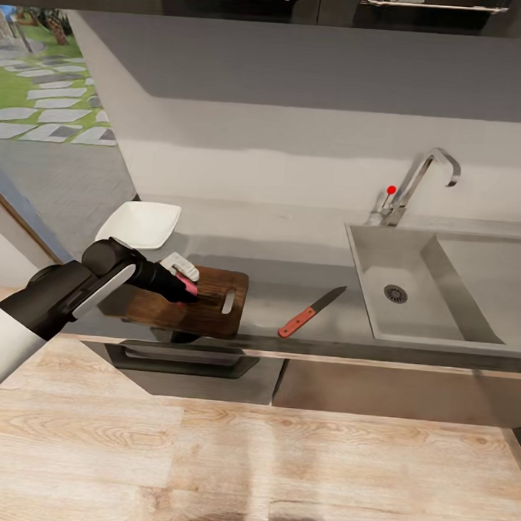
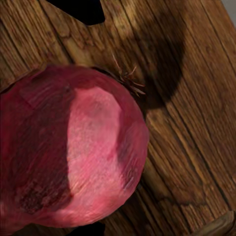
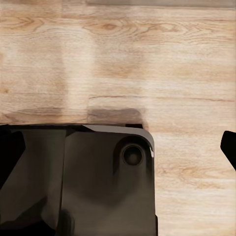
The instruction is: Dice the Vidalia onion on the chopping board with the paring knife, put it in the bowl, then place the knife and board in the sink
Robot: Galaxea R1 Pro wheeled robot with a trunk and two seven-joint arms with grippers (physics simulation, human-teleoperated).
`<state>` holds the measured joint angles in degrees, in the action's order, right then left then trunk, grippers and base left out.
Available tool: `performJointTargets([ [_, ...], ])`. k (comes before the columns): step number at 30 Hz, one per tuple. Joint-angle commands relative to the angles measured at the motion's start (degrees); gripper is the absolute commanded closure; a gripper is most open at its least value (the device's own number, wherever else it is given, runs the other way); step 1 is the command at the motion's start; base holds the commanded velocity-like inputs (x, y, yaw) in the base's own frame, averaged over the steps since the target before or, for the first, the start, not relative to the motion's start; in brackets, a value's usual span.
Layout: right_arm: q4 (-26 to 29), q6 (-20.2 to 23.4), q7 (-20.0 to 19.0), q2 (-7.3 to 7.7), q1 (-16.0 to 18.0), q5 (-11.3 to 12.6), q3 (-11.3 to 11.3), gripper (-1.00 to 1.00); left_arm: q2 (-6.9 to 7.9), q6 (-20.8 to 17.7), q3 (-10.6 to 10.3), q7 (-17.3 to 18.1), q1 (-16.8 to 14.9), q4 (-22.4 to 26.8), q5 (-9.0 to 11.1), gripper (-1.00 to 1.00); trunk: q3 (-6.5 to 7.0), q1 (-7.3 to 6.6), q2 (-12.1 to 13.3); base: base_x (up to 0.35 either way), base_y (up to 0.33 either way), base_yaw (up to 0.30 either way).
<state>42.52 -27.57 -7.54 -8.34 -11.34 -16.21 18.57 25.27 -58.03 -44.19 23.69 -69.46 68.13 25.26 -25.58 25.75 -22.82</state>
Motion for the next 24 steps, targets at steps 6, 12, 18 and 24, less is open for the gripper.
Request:
performJointTargets([
  [6, 0.11, -0.12, -0.55, -0.1, 0.0, -0.22, 0.37, -1.0, 0.04, -0.07, -0.1, 0.39, -0.08, 0.07, -0.38, -1.0, -0.09, 0.04, -0.1, -0.078, 0.0, 0.0],
  [12, 0.11, -0.11, -0.54, -0.1, 0.0, -0.22, 0.36, -1.0, 0.04, -0.07, -0.1, 0.39, -0.07, -0.01, -0.36, -1.0, -0.09, 0.04, -0.1, -0.303, 0.0, 0.0],
  [18, 0.11, -0.12, -0.54, -0.1, 0.0, -0.22, 0.36, -1.0, 0.04, -0.07, -0.1, 0.39, -0.07, -0.01, -0.37, -1.0, -0.09, 0.04, -0.1, -0.334, 0.0, 0.0],
  [24, 0.11, -0.12, -0.55, -0.1, 0.0, -0.22, 0.34, -1.0, 0.04, -0.08, -0.1, 0.39, -0.07, -0.12, -0.38, -1.0, -0.09, 0.04, -0.1, -0.336, 0.0, 0.0],
])
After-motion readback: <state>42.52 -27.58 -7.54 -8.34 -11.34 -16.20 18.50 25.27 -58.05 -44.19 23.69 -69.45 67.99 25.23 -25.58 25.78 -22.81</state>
